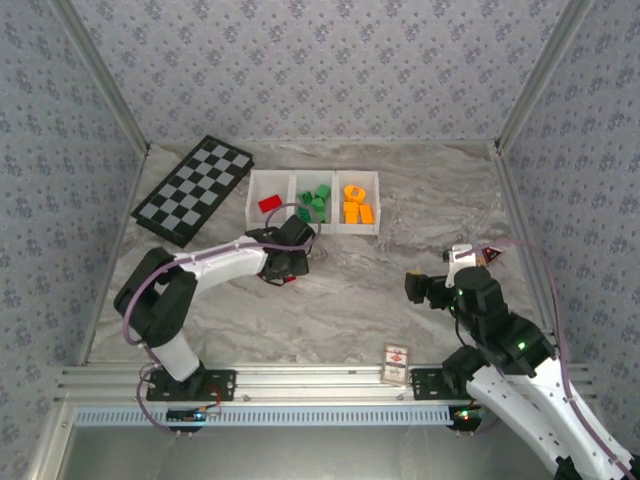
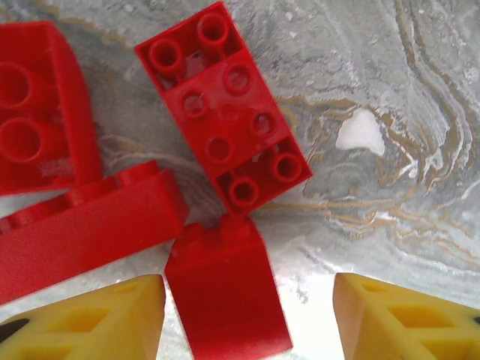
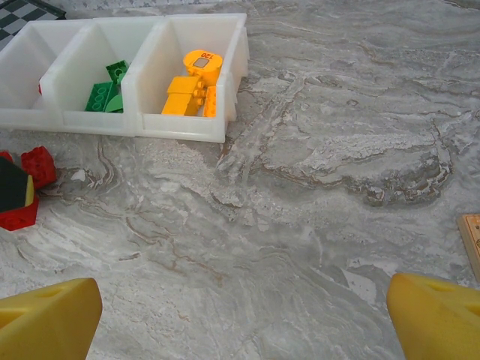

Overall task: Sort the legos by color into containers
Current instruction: Pick up the lego from the center of the table.

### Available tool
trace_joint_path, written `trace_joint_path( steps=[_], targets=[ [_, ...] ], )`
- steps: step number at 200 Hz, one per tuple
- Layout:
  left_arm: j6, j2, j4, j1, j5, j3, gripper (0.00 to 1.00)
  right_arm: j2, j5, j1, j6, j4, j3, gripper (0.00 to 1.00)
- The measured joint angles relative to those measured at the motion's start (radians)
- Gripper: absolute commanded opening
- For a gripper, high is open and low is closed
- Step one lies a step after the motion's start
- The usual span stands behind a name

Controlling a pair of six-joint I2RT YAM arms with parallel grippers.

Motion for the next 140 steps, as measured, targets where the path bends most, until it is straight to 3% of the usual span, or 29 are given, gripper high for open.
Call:
trace_joint_path(
  steps=[35,140],
  targets=[
    [0.002,0.051,-0.005,0.000,-0.003,0.028,0.45,0.001,0.000,0.000,0.000,0.000,0.000,1.00],
    [0.058,0.090,-0.025,0.000,-0.007,0.068,0.25,0.003,0.000,0.000,0.000,0.000,0.000,1.00]
  ],
)
